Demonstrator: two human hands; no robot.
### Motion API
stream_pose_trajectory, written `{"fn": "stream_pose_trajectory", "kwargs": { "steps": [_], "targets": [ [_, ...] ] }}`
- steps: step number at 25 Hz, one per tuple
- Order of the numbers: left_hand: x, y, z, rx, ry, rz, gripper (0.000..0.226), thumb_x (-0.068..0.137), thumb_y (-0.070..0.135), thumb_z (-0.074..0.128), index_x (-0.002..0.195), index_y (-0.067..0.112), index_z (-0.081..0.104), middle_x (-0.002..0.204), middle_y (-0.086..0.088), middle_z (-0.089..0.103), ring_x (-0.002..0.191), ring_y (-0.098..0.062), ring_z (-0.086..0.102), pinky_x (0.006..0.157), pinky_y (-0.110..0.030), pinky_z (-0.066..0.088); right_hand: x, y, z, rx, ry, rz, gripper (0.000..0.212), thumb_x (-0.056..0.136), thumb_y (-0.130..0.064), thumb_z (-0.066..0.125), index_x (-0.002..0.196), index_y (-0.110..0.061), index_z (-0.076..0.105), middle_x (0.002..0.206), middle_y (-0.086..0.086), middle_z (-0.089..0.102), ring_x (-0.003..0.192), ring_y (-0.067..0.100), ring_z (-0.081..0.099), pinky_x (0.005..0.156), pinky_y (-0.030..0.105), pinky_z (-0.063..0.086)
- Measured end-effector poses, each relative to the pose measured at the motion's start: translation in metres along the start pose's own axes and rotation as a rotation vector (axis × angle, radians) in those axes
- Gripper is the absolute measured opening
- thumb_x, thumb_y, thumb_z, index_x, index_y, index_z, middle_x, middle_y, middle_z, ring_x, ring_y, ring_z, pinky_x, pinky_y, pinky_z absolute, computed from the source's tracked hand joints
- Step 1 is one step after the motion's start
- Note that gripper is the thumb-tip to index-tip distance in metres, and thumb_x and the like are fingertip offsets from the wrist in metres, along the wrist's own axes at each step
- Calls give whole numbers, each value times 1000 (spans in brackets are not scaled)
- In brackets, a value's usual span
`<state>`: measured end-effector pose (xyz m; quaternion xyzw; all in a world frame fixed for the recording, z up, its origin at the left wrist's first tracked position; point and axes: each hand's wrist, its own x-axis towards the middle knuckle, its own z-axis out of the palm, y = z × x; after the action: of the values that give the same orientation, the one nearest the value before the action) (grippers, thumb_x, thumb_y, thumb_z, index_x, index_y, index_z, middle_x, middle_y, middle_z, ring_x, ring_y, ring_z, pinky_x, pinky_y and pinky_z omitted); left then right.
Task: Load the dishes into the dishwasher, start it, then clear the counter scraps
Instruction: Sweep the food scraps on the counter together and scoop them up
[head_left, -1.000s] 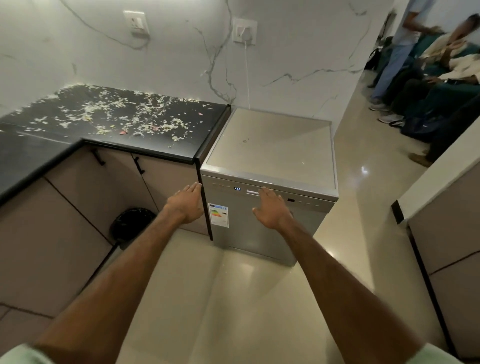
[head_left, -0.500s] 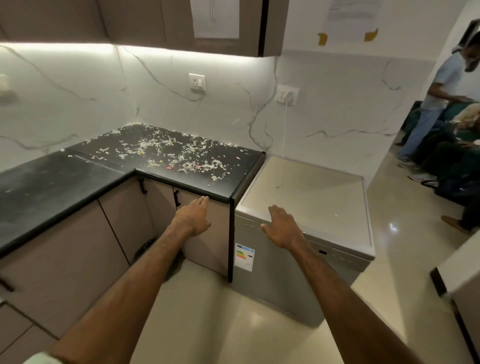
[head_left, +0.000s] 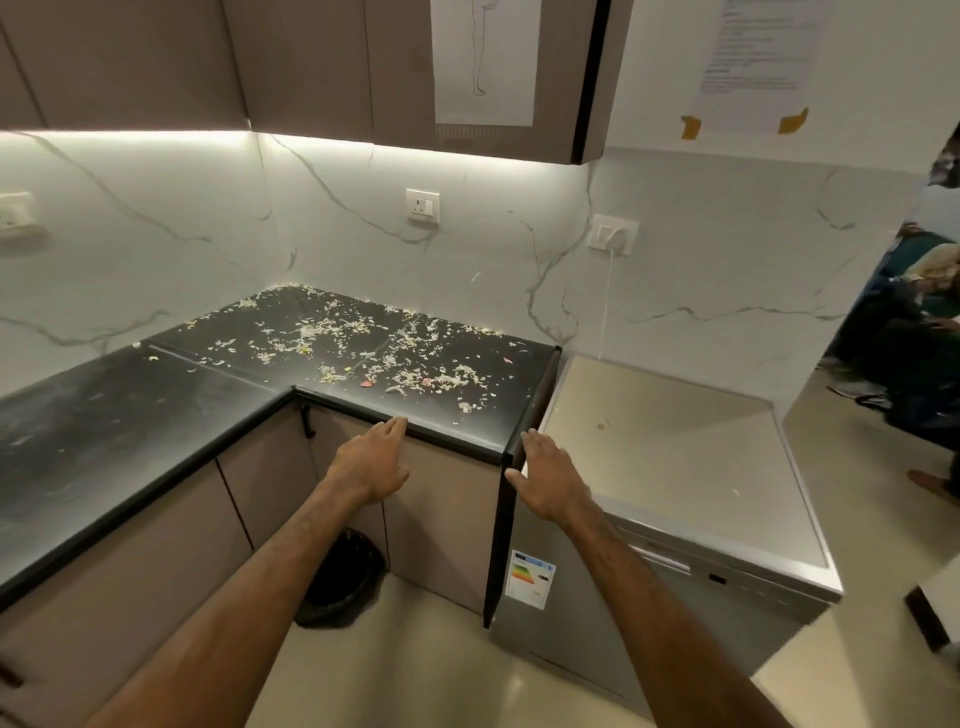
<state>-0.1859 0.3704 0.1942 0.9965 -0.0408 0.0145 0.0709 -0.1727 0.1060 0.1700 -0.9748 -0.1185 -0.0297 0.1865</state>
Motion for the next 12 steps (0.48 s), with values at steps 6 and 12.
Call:
{"fn": "stream_pose_trajectory", "kwargs": {
  "steps": [6, 12],
  "targets": [
    [64, -62, 15, -55, 40, -50, 77, 90, 32, 54, 157, 15, 18, 161, 2, 26, 142, -17, 37, 103, -40, 44, 110, -15, 40, 54, 13, -80, 70, 100, -40, 51, 156, -11, 20, 164, 7, 18, 152, 22, 14, 122, 39, 12],
    [117, -132, 33, -33, -30, -196, 77, 95, 33, 53, 158, 16, 11, 164, 3, 18, 147, -15, 27, 110, -39, 39, 192, -14, 103, 60, -138, -83, 69, 100, -39, 52, 155, -9, 24, 163, 9, 21, 151, 22, 18, 124, 38, 15]
  ]
}}
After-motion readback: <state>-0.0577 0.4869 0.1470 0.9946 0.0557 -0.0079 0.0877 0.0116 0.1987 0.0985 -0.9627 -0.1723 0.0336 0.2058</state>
